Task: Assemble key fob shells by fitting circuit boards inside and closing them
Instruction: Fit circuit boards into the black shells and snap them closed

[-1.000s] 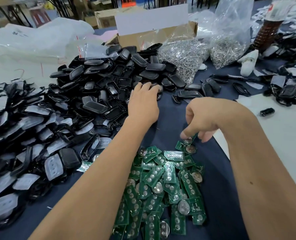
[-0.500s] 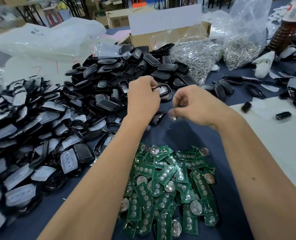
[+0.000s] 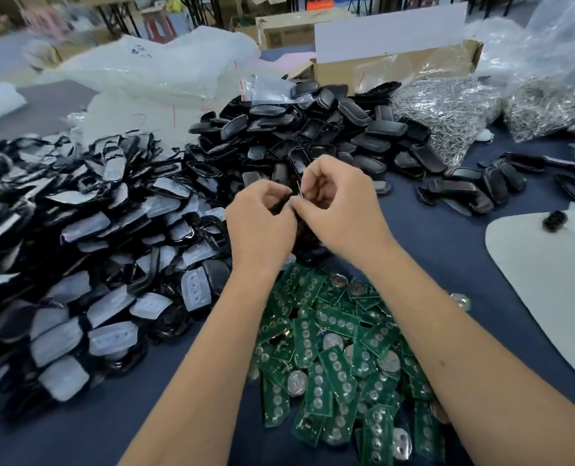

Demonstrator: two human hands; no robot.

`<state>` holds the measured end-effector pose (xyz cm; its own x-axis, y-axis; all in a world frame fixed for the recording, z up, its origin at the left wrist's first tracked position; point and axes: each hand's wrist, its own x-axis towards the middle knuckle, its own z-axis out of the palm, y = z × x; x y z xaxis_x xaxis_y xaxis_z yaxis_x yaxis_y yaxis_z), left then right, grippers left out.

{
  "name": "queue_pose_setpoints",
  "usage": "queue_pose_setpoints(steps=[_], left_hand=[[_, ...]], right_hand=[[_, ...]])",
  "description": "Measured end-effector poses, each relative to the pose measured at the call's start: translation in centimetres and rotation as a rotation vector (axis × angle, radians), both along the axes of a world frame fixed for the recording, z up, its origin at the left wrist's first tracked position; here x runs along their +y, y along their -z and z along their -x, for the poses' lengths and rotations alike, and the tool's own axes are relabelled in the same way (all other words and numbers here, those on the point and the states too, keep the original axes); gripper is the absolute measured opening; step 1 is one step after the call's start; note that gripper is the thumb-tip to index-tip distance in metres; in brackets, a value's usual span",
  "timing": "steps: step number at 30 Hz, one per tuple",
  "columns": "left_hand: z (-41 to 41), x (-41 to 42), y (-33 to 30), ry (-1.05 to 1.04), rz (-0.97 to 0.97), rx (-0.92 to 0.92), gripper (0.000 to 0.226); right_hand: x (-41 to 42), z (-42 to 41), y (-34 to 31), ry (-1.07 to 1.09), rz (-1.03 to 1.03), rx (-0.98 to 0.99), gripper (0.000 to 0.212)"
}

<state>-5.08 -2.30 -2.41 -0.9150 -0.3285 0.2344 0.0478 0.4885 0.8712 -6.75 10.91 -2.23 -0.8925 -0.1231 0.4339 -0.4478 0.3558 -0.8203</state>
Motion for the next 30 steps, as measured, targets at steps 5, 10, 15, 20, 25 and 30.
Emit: queue_pose_setpoints(steps=[5, 10, 15, 20, 25, 30], left_hand=[[-0.4, -1.1, 0.2, 0.040, -0.095, 0.016, 0.008], [-0.7, -0.7, 0.3, 0.126, -0.093, 0.048, 0.008], [-0.6, -0.7, 0.6, 0.125, -0.181, 0.026, 0.006], [-0.4, -0.8, 0.6, 0.109, -0.350, -0.046, 0.017], [-0.4, -1.0, 0.6, 0.139, -0.447, -0.107, 0.031], [-0.4, -1.0, 0.7, 0.158, -0.479, -0.117, 0.029]], right_hand=[[0.1, -0.6, 0.2, -0.167, 0.056, -0.122, 0.017], [0.6, -0.4, 0.7, -0.062, 0.021, -0.097, 0.011], [0.7, -0.4, 0.7, 0.005, -0.042, 0.029, 0.009], [1.4, -0.1, 0.6, -0.024, 0.310, -0.037, 0.012], [1.8, 0.6, 1.4, 0.084, 0.235, -0.039, 0.026], [1.3, 0.3, 1.6, 0.111, 0.176, -0.108, 0.013]])
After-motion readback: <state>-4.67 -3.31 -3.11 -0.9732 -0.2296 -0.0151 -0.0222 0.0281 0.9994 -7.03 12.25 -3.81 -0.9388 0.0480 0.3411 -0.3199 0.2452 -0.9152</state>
